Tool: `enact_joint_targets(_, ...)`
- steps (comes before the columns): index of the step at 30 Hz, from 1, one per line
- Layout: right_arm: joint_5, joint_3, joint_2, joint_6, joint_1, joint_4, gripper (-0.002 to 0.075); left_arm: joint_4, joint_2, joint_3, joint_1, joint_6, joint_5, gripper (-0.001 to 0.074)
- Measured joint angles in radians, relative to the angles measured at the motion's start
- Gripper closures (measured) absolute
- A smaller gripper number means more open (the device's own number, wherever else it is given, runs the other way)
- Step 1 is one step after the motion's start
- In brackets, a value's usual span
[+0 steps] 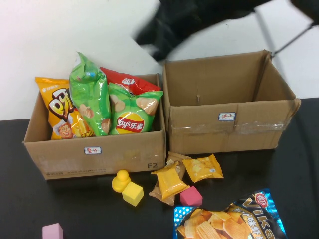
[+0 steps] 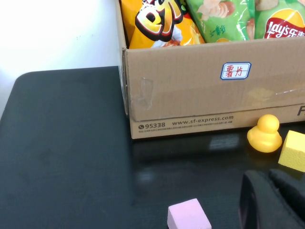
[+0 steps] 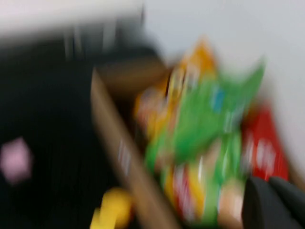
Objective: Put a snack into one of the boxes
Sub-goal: Pick up the biscuit
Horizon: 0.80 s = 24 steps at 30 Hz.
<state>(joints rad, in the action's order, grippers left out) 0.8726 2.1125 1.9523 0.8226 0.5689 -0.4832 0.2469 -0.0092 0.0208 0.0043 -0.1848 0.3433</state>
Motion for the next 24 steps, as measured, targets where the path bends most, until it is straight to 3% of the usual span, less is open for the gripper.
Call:
enact_joint_targets(6, 0.334, -0.111, -0.081, -0.029, -0.004, 0.138, 0.0724, 0.0, 0.0, 0.0, 0.0, 0.0, 0.0, 0.0738)
enact_joint_targets(17, 0.341, -0.359, -0.042, -0.086, 0.05, 0.314, 0.0726, 0.0, 0.0, 0.0, 0.0, 0.0, 0.0, 0.0738)
enact_joint_targets(24, 0.291, -0.418, 0.082, -0.188, 0.149, 0.471, 0.072, 0.0, 0.0, 0.0, 0.0, 0.0, 0.0, 0.0738)
